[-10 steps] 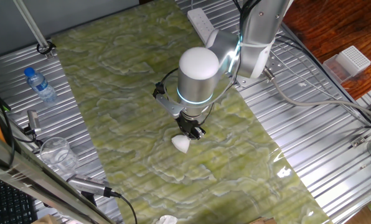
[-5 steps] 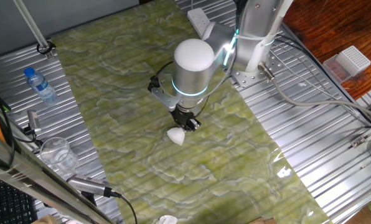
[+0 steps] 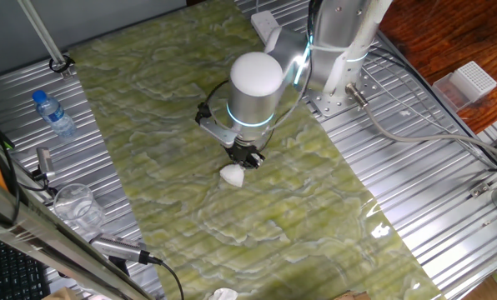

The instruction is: Clean the tabletop with a sponge

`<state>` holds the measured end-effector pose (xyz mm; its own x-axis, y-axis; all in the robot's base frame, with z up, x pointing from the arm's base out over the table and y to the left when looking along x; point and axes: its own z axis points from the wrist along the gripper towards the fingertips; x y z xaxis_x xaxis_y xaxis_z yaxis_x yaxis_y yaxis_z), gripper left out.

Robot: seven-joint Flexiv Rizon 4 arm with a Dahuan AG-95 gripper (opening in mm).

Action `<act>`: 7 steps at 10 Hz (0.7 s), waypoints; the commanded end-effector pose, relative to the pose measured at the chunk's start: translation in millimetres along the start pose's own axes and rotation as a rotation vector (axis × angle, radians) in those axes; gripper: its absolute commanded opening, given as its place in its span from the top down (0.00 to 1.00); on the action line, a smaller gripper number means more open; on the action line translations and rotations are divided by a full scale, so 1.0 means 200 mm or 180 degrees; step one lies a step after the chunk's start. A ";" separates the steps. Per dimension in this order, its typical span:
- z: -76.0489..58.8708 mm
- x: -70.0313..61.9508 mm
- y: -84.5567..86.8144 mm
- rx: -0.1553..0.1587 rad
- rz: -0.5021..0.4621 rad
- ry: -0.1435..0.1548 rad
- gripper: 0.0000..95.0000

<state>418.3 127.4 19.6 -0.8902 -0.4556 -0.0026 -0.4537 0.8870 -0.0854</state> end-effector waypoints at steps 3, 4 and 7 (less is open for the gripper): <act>0.02 -0.01 -0.08 0.0088 0.0040 0.0013 1.00; 0.02 -0.02 -0.09 0.0105 0.0034 0.0020 1.00; 0.03 -0.05 -0.10 0.0099 -0.0094 0.0008 1.00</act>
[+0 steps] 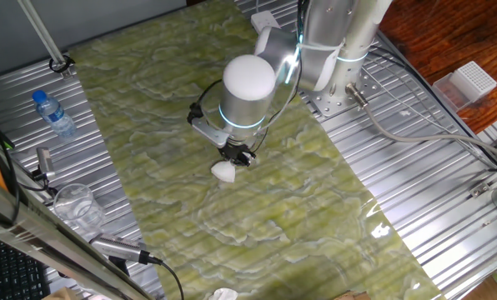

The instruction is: Clean the tabletop with a sponge

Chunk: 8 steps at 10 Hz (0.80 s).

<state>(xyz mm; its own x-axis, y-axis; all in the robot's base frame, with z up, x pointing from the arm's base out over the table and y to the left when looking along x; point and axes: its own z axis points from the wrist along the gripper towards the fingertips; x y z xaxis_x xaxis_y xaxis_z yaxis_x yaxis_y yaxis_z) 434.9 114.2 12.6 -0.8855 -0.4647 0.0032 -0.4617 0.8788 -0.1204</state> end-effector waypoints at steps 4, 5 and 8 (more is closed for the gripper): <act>-0.02 0.00 -0.01 -0.0098 0.0158 0.0001 1.00; -0.02 0.00 -0.01 -0.0180 0.0317 0.0000 1.00; -0.02 0.00 -0.01 -0.0337 0.0530 -0.0046 1.00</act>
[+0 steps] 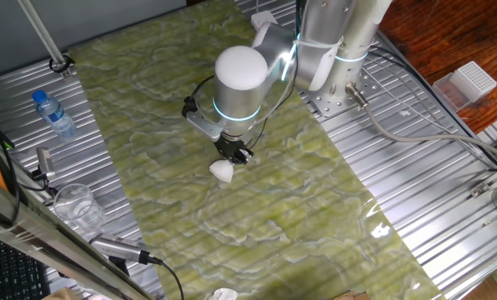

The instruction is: Clean the tabletop with a sponge

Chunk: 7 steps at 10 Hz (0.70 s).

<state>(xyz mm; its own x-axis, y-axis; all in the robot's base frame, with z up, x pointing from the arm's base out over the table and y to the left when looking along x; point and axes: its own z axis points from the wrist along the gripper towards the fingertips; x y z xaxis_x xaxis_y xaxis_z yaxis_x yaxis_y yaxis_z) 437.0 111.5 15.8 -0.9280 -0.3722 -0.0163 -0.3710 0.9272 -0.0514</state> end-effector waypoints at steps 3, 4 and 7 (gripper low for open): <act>-0.01 0.00 0.01 -0.0165 0.0645 0.0085 1.00; -0.01 0.00 0.01 -0.0149 0.0787 0.0089 1.00; -0.01 0.00 0.01 -0.0148 0.1127 0.0098 1.00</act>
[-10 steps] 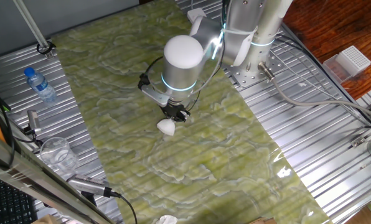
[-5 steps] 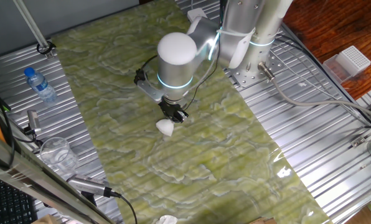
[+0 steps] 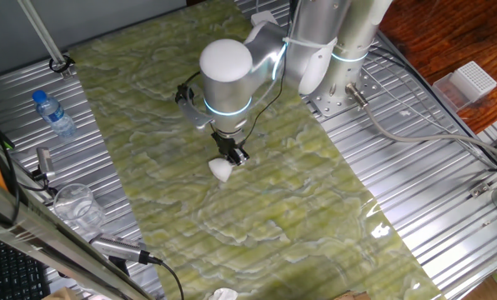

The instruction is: Clean the tabletop with a sponge

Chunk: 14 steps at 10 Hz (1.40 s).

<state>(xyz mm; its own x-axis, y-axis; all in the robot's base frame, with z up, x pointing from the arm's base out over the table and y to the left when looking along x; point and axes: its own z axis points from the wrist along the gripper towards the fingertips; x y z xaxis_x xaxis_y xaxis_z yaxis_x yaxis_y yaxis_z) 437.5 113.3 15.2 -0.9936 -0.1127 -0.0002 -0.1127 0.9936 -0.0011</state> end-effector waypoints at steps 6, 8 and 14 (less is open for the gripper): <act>-0.01 0.02 -0.10 0.0223 0.0060 -0.0012 1.00; 0.01 0.03 -0.19 0.0231 0.0061 -0.0040 1.00; 0.00 0.03 -0.33 0.0164 0.0054 -0.0144 1.00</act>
<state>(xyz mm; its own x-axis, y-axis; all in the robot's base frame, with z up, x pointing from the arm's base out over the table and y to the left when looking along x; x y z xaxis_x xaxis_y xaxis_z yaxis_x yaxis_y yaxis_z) 441.3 41.2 16.7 -0.9910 -0.1143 -0.0701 -0.1102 0.9921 -0.0592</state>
